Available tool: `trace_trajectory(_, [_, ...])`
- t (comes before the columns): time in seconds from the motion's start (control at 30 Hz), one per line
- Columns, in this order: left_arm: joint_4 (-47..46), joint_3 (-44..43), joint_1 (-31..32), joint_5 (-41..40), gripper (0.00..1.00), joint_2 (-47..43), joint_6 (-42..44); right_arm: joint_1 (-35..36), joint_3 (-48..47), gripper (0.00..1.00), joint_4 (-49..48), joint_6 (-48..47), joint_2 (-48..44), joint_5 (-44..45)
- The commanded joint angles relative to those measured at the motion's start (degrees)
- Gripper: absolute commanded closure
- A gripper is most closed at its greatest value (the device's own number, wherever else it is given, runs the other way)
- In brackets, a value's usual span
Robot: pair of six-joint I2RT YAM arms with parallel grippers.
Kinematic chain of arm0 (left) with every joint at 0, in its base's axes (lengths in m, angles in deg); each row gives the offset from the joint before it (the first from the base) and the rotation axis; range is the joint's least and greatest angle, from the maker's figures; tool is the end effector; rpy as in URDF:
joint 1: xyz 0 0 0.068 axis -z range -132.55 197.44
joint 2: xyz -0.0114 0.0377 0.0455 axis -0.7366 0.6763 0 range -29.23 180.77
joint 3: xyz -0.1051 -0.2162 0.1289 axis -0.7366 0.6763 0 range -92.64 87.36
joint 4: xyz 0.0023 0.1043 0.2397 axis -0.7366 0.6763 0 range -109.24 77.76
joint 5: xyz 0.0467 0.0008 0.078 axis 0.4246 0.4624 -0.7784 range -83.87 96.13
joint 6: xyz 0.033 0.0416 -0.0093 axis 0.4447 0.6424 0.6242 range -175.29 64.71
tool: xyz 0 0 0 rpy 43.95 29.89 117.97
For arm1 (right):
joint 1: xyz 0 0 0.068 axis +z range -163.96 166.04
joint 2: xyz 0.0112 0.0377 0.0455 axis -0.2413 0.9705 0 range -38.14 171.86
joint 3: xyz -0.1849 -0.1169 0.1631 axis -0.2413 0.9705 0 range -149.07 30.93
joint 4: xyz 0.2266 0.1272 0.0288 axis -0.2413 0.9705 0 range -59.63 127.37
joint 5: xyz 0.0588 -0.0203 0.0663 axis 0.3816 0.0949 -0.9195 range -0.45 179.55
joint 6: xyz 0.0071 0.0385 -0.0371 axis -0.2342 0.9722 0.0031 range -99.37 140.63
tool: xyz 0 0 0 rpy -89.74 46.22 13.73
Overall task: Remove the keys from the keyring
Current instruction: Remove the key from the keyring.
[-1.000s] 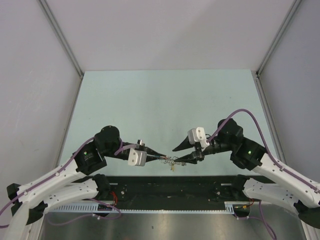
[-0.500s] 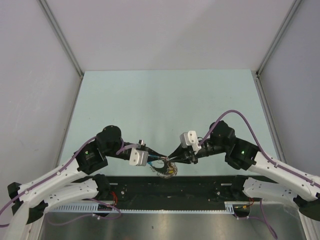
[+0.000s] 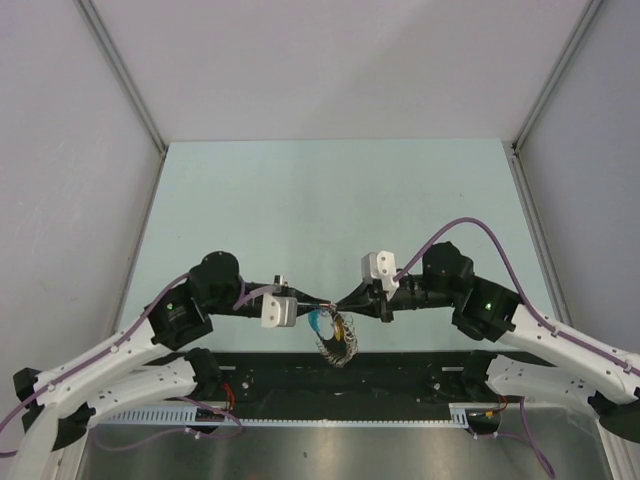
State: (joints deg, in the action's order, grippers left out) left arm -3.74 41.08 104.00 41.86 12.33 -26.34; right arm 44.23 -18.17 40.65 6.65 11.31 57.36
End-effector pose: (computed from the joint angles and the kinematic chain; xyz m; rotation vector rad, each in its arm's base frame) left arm 0.0725 -0.1473 0.3493 1.5292 0.9672 -0.8923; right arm 0.0873 0.1766 0.3534 -1.4064 1.1994 1.0417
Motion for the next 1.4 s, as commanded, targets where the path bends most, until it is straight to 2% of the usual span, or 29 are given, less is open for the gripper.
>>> trace_trajectory(0.0, [-1.97,-1.00,0.22,-4.16,1.00,-3.41,1.81,-2.38,-0.21,1.00,-5.17,3.43,-2.51,4.42])
trace_trajectory(0.13, [-2.59,0.58,0.22,-8.73,0.99,-5.26,1.73,-4.40,1.98,1.00,-9.66,8.94,-4.71,5.02])
trace_trajectory(0.37, [-6.10,3.30,0.22,-13.05,1.00,-7.28,0.67,-5.64,9.10,1.00,-32.48,22.74,-5.60,5.73])
trace_trajectory(0.47, [-8.12,4.00,0.22,-12.87,0.99,-7.37,0.06,-4.50,10.78,1.00,-38.12,26.71,-3.76,5.99])
trace_trajectory(0.6, [-8.39,3.83,0.22,-11.12,1.00,-6.23,-0.38,-2.39,11.83,1.00,-40.69,27.34,-2.78,8.71])
trace_trajectory(0.87, [-6.29,3.83,0.22,-9.71,1.00,-7.28,0.22,-3.35,13.86,1.00,-43.41,31.29,-4.10,12.67])
trace_trajectory(1.17, [-3.82,3.57,0.22,-13.57,1.00,-6.93,2.16,-5.02,15.26,1.00,-44.73,33.84,-5.42,10.21])
trace_trajectory(1.37, [-4.61,3.48,0.14,-13.40,1.00,-6.76,2.16,-5.20,15.35,1.00,-44.39,32.70,-5.42,8.11])
